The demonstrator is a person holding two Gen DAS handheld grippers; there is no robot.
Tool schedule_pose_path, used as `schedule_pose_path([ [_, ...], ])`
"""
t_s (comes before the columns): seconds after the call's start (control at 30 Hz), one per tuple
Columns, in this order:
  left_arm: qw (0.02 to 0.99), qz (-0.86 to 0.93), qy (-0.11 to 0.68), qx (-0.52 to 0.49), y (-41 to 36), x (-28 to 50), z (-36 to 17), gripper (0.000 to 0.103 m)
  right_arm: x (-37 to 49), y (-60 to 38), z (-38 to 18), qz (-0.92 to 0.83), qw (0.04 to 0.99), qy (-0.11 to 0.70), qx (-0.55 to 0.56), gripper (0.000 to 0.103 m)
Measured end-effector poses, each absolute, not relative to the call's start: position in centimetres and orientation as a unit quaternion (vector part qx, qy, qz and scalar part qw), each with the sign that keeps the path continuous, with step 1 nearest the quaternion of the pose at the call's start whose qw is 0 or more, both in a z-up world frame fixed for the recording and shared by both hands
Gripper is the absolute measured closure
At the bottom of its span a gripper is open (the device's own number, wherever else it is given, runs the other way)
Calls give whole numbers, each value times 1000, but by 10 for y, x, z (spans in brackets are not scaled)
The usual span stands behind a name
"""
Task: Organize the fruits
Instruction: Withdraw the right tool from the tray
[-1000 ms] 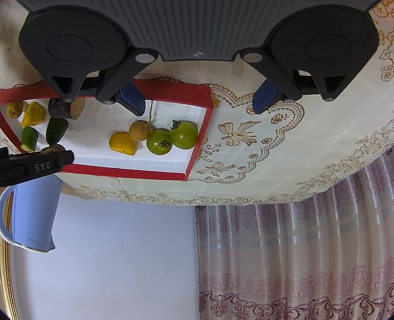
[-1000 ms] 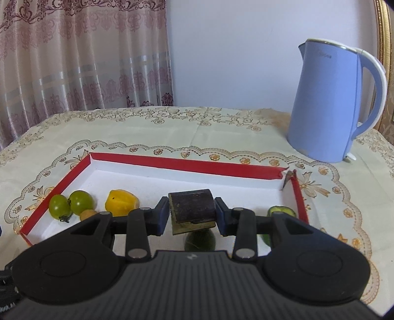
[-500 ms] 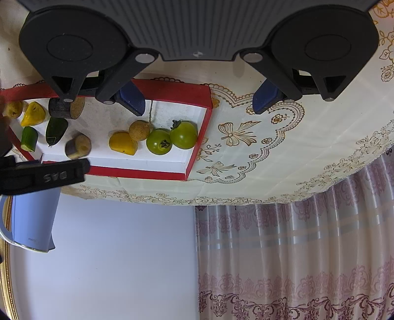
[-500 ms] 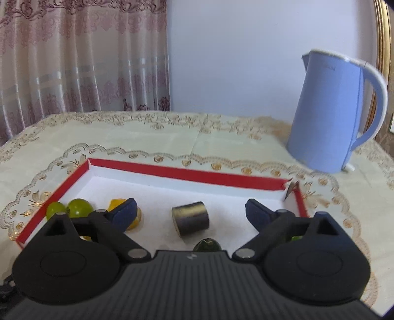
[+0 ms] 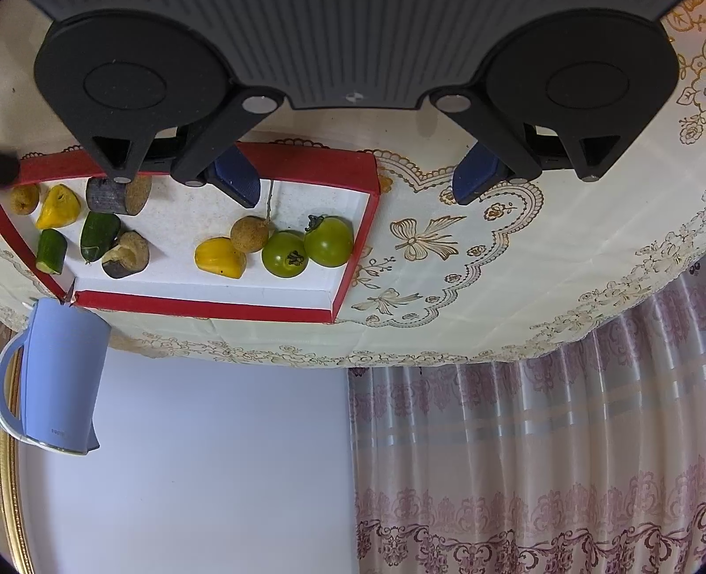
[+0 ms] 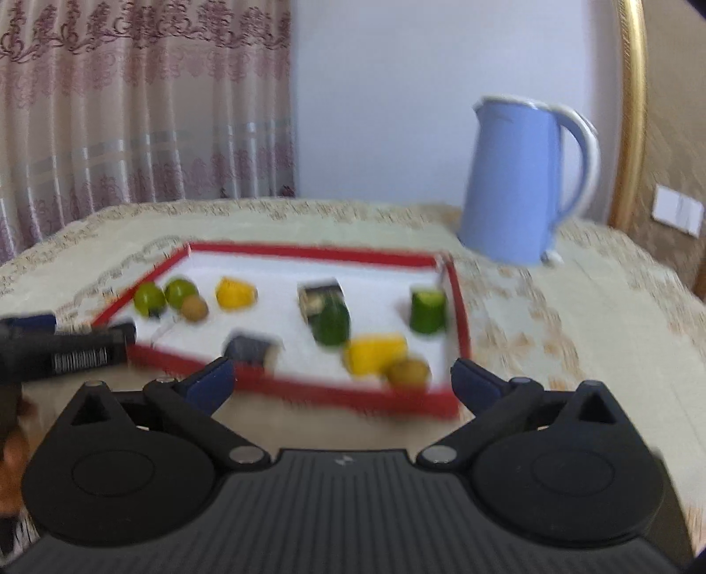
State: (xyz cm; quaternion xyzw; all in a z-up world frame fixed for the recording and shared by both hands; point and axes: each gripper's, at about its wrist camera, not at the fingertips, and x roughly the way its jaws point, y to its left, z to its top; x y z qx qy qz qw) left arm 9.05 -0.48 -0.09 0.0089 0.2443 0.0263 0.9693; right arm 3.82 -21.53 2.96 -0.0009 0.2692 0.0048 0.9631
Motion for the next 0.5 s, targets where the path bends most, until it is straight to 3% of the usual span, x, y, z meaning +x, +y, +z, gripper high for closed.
schedule_pose_path([
  [0.5,961,-9,276,16,-21,69,2,8,46,-212,-10,-54,941,329,-60,0],
])
